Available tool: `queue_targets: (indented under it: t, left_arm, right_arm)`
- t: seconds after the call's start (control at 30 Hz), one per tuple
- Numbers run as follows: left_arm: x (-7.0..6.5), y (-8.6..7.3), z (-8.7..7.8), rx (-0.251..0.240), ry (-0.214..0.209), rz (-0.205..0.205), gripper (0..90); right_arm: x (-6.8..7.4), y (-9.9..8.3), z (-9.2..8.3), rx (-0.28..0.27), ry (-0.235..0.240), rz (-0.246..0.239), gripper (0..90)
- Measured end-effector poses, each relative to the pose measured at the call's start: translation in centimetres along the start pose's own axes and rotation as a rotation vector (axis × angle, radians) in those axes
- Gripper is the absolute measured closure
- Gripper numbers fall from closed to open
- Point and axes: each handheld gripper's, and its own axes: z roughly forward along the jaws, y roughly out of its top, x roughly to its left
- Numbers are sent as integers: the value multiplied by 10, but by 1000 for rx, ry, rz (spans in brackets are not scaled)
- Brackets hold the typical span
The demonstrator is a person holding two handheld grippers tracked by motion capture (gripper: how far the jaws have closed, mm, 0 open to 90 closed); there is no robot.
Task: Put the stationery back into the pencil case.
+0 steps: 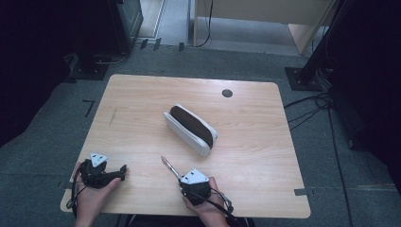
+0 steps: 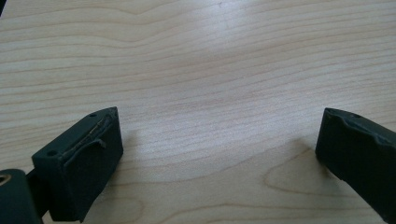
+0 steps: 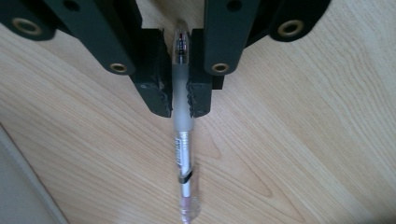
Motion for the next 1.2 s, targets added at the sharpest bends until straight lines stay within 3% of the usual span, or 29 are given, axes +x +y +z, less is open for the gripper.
queue_targets:
  t: [0.2, 0.33, 0.63, 0.97, 1.2]
  left_arm:
    - [0, 0, 0, 1, -2, 2, 7]
    - [0, 0, 0, 0, -2, 3, 7]
    - [0, 0, 0, 0, -2, 3, 7]
    - [0, 0, 0, 1, -2, 4, 7]
    - [0, 0, 0, 2, -3, 5, 7]
  right_arm:
    - [-9, 2, -1, -7, 69, 16, 815]
    - [-13, 10, -10, -32, 73, 0, 816]
    - [-34, 36, -38, -102, 61, 14, 816]
    - [-67, 71, -69, -193, 35, 20, 815]
    - [-87, 92, -77, -224, -2, 23, 815]
